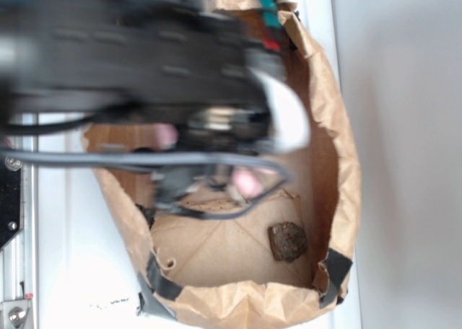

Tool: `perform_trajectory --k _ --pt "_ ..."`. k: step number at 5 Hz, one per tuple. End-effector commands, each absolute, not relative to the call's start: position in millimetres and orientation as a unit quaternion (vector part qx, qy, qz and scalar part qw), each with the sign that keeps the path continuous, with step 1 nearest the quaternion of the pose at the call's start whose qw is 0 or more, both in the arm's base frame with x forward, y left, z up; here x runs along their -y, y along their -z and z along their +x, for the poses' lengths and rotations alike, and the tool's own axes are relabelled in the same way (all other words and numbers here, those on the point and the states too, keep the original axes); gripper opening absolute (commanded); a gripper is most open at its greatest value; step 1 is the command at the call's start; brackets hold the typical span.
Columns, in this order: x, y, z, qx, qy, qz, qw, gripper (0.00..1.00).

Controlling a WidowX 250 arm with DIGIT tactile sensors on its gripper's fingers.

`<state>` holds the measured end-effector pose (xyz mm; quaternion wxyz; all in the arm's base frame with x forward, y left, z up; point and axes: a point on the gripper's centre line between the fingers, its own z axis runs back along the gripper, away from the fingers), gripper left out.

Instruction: Grab the pink bunny.

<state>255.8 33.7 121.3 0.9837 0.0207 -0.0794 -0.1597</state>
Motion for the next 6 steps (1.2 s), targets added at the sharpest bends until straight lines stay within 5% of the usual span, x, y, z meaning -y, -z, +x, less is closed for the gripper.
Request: perform_trajectory --k 1,4,6 --pt "-26 -162 249 0.132 0.126 0.039 0.982 0.00" --pt "-27 -202 259 0.140 0.120 0.018 0.983 0.00" --pt "-30 -204 271 0.135 0.110 0.029 0.984 0.00"
